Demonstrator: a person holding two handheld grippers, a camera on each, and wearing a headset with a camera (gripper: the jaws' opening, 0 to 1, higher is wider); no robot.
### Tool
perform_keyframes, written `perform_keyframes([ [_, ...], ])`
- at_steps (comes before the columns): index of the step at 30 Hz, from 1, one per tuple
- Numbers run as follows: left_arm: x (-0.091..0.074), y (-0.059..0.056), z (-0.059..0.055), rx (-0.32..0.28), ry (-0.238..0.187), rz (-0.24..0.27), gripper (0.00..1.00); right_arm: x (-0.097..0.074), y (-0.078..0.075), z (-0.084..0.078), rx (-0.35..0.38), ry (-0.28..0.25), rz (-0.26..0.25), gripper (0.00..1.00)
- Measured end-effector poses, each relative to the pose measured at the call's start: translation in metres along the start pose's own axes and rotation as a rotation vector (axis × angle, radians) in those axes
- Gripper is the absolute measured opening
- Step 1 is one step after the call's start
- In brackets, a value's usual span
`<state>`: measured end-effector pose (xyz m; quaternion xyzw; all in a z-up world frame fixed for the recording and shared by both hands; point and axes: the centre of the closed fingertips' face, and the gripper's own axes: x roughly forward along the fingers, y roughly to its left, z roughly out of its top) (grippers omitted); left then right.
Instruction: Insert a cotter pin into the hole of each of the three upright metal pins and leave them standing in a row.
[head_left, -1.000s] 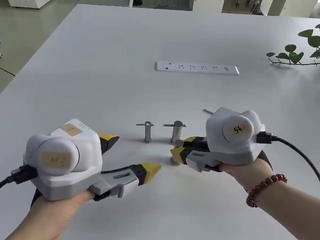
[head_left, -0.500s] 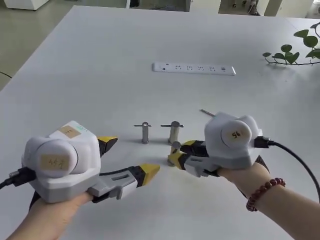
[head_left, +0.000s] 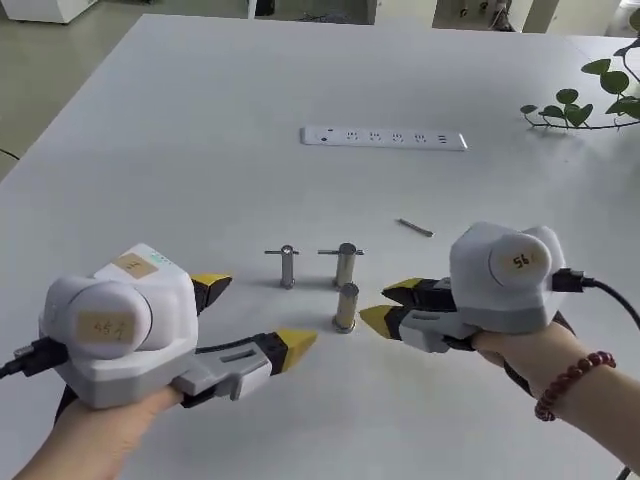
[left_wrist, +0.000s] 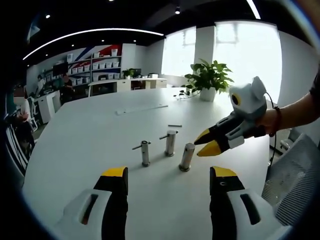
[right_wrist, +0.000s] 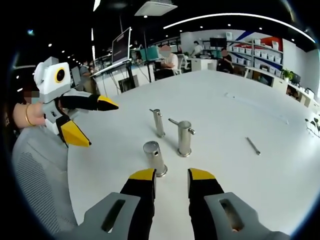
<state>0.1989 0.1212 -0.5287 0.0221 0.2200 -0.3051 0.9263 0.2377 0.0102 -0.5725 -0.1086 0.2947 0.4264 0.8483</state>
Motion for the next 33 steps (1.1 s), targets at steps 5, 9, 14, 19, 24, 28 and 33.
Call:
perform_keyframes([
  [5,0.0,0.001,0.001,-0.003,-0.001,0.006,0.66,-0.007,-0.023,0.001,-0.052,0.02,-0.043,0.21],
  [9,0.0,0.002,0.001,-0.001,-0.001,0.007,0.66,-0.012,-0.039,0.003,-0.078,0.042,-0.067,0.2],
  [14,0.0,0.001,0.001,-0.001,-0.001,0.002,0.66,-0.016,-0.058,0.003,-0.085,0.084,-0.084,0.2],
  [19,0.001,0.0,-0.001,-0.002,0.005,0.0,0.66,-0.015,-0.094,0.006,-0.049,0.104,-0.108,0.18],
  [24,0.002,0.001,-0.001,-0.004,0.0,0.0,0.66,-0.006,-0.124,0.014,-0.04,0.123,-0.152,0.14],
  [28,0.002,0.002,-0.001,-0.007,-0.001,0.002,0.65,0.001,-0.13,0.013,-0.036,0.136,-0.16,0.13],
  [33,0.002,0.002,-0.003,0.015,0.009,0.002,0.65,0.011,-0.143,0.014,-0.046,0.148,-0.189,0.08],
])
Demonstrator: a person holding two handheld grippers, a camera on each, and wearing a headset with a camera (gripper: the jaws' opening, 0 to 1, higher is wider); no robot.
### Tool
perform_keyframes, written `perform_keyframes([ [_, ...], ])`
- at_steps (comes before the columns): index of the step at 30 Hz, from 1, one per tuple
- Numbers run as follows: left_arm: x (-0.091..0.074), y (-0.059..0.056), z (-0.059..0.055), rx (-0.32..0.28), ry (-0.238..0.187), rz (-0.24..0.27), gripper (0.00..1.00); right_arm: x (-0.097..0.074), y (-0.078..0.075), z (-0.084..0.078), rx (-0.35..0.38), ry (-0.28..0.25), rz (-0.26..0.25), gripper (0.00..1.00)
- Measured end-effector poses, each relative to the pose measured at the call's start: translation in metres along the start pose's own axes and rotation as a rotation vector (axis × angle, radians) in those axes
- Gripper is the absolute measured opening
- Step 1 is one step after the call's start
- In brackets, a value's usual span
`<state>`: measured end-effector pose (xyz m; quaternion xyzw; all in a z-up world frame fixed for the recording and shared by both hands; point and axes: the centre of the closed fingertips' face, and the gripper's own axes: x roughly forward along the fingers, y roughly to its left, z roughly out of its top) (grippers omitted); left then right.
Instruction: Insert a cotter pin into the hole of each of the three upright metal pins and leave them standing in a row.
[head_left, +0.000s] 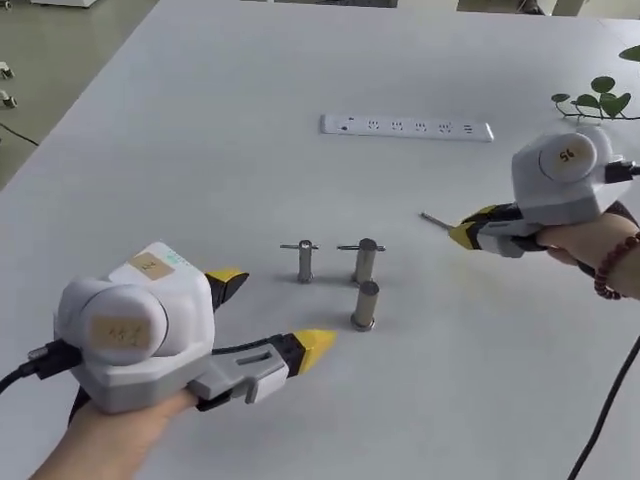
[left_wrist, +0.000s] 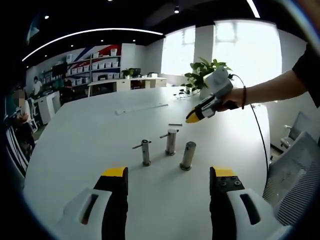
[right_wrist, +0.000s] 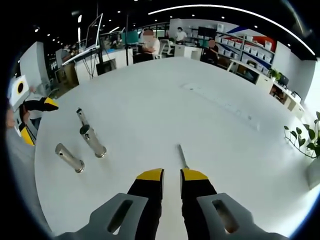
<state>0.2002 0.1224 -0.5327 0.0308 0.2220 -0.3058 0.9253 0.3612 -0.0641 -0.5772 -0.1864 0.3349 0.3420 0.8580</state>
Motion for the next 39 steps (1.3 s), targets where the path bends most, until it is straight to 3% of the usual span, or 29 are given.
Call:
perform_keyframes([
  [5,0.0,0.003,0.002,-0.017,-0.028,0.003,0.64,0.013,-0.008,-0.005,0.015,0.038,-0.001,0.08],
  [15,-0.003,0.009,-0.005,-0.03,-0.012,0.01,0.63,0.03,-0.017,-0.009,0.026,0.064,0.013,0.06],
  [18,-0.003,0.01,-0.006,-0.034,-0.008,0.013,0.62,0.035,-0.018,-0.014,0.004,0.102,0.025,0.05],
  [19,-0.002,0.01,-0.006,-0.035,-0.008,0.014,0.62,0.034,-0.024,-0.014,0.002,0.104,-0.002,0.04],
  [21,-0.002,0.01,-0.006,-0.033,-0.008,0.015,0.62,0.037,-0.023,-0.014,0.015,0.113,0.017,0.03],
  [25,-0.003,0.009,-0.005,-0.03,-0.012,0.009,0.62,0.037,-0.014,-0.013,-0.005,0.14,0.046,0.0],
  [32,-0.004,0.011,-0.004,-0.024,-0.011,0.008,0.62,0.039,-0.017,-0.016,-0.061,0.203,0.065,0.0],
  [34,-0.004,0.01,-0.003,-0.025,-0.014,0.003,0.61,0.039,-0.017,-0.015,-0.056,0.208,0.058,0.0],
  [36,-0.004,0.009,-0.002,-0.032,-0.017,-0.004,0.59,0.038,-0.015,-0.015,-0.131,0.204,0.056,0.0],
  [39,-0.005,0.008,-0.003,-0.023,-0.005,-0.004,0.6,0.038,-0.016,-0.016,-0.145,0.199,0.049,0.0],
])
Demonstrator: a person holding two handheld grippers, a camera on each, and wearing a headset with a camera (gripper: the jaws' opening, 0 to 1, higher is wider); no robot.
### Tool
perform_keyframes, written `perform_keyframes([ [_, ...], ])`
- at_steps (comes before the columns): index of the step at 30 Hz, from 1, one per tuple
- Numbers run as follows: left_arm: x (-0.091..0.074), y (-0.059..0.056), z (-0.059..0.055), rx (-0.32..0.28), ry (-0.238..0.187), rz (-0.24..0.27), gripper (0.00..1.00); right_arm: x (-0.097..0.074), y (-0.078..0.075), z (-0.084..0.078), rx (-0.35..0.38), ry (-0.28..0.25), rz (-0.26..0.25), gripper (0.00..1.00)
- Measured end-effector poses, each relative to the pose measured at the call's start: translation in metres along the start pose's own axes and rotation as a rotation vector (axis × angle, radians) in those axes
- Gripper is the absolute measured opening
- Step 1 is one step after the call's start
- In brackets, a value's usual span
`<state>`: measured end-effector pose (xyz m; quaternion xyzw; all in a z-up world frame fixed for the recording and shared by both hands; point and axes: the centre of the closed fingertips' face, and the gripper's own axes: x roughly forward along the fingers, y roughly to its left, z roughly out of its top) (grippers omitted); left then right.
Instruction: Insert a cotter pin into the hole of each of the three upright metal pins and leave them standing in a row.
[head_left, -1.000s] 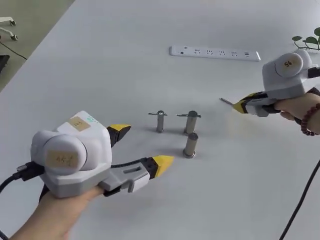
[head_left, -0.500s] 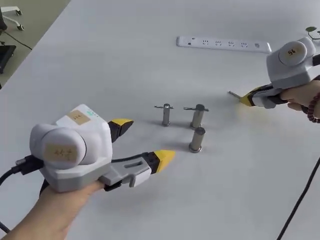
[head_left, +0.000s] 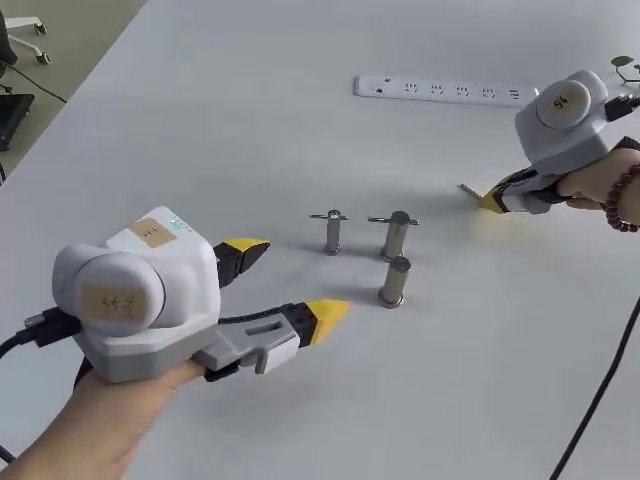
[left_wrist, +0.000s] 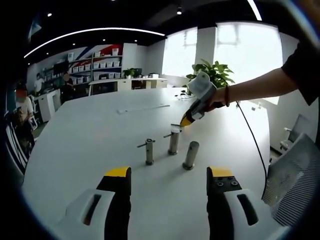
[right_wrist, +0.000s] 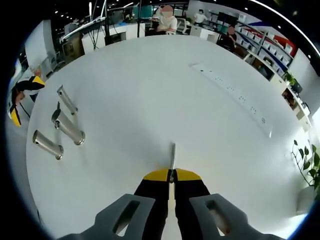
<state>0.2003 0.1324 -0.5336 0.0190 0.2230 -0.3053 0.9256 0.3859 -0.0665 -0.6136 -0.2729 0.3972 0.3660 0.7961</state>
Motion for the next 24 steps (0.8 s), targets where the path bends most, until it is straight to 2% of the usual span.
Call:
perform_keyframes([
  [5,-0.001,0.0,0.003,0.011,0.004,-0.001,0.6,-0.002,0.0,0.002,0.006,-0.012,-0.006,0.0],
  [12,-0.002,0.0,0.007,0.015,0.005,-0.005,0.59,-0.011,0.016,0.01,-0.057,-0.041,0.005,0.0],
  [18,-0.001,-0.003,0.013,0.015,0.003,-0.016,0.58,-0.028,0.03,0.02,-0.1,-0.082,0.017,0.0],
  [20,0.0,-0.004,0.018,0.016,-0.005,-0.027,0.56,-0.038,0.037,0.026,-0.129,-0.106,0.024,0.0],
  [22,0.001,-0.005,0.023,0.02,-0.014,-0.033,0.56,-0.036,0.034,0.029,-0.148,-0.118,0.029,0.0],
  [24,0.003,-0.006,0.027,0.019,-0.017,-0.035,0.56,-0.047,0.046,0.036,-0.176,-0.143,0.046,0.0],
])
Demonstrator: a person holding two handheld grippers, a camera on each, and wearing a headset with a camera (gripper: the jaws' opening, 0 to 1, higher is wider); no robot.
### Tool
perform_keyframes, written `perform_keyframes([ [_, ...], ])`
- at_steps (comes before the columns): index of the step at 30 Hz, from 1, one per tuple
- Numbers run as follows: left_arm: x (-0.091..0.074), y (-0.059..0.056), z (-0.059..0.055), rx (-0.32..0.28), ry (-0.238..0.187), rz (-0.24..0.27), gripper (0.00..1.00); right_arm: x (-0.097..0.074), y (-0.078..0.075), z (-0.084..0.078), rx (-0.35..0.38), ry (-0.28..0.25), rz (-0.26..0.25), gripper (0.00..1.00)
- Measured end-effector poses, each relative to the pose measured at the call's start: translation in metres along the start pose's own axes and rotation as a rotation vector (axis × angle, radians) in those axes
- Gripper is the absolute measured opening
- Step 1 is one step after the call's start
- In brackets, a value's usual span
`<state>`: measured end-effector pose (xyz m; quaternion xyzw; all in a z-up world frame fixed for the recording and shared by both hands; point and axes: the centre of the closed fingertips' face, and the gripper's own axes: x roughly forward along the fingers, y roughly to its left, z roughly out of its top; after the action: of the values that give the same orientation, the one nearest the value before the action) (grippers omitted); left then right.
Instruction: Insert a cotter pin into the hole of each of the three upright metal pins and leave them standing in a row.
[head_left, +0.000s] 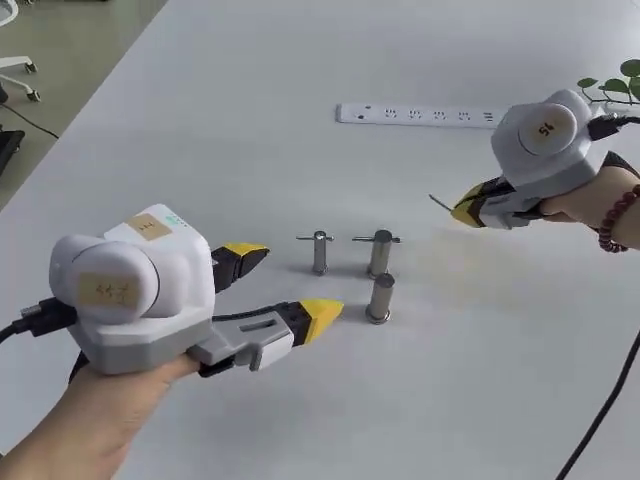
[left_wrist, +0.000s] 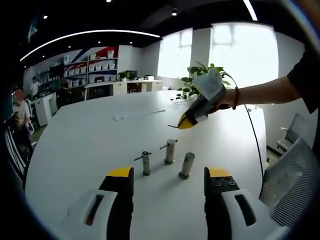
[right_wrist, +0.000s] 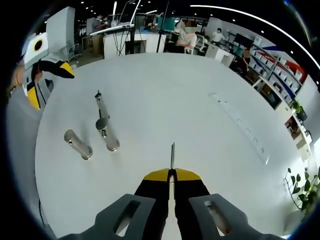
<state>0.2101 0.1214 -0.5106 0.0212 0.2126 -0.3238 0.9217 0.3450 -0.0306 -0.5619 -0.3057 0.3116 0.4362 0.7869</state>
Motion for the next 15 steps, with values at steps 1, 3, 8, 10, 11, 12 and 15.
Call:
perform_keyframes([
  [1,0.001,0.0,0.001,0.0,0.0,-0.002,0.55,0.003,0.0,0.003,-0.017,-0.009,0.013,0.0],
  [3,0.004,0.0,0.002,-0.007,0.001,-0.009,0.54,-0.002,0.009,0.011,-0.04,-0.033,0.033,0.0],
  [8,0.009,-0.001,0.011,-0.026,-0.008,-0.027,0.5,-0.015,0.036,0.025,-0.112,-0.056,0.079,0.0],
  [10,0.011,-0.001,0.014,-0.039,-0.01,-0.036,0.48,-0.019,0.043,0.028,-0.13,-0.058,0.089,0.0],
  [11,0.013,-0.001,0.016,-0.047,-0.011,-0.042,0.47,-0.021,0.049,0.03,-0.145,-0.064,0.096,0.0],
  [12,0.014,-0.002,0.016,-0.054,-0.009,-0.048,0.46,-0.023,0.052,0.032,-0.152,-0.066,0.101,0.0],
  [15,0.017,-0.004,0.019,-0.061,-0.003,-0.066,0.44,-0.026,0.063,0.037,-0.173,-0.076,0.119,0.0],
])
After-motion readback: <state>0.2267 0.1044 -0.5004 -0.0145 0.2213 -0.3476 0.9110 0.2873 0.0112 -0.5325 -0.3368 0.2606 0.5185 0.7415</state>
